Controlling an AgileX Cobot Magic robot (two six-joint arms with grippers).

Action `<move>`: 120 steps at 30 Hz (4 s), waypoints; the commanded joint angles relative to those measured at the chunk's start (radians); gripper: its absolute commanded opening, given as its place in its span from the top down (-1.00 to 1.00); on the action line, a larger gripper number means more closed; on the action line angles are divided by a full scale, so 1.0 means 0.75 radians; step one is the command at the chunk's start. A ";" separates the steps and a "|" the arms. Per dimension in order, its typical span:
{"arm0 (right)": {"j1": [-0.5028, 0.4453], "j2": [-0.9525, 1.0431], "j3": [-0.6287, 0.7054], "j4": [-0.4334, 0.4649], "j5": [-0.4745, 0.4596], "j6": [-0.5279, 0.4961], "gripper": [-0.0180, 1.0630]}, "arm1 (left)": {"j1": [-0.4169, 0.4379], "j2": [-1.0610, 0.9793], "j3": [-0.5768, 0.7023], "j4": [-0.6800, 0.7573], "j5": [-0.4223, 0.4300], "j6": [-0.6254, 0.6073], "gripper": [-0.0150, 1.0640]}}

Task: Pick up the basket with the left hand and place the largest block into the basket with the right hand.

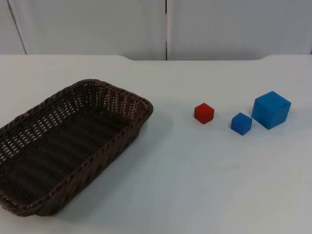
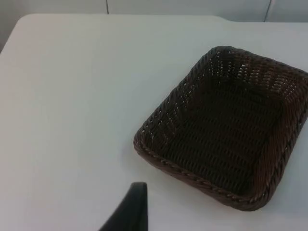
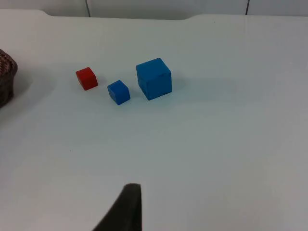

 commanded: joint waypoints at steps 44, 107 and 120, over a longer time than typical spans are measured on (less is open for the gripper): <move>0.002 -0.005 0.003 0.004 -0.004 0.004 -0.98 | 0.000 0.327 -0.211 -0.199 -0.018 0.074 -0.97; 0.002 -0.005 0.003 -0.002 -0.004 0.012 -0.98 | 0.000 2.327 -1.000 -0.504 -0.328 0.773 -0.91; 0.002 -0.005 0.003 -0.002 -0.004 0.012 -0.98 | 0.006 2.663 -1.226 -0.413 -0.269 0.774 -0.91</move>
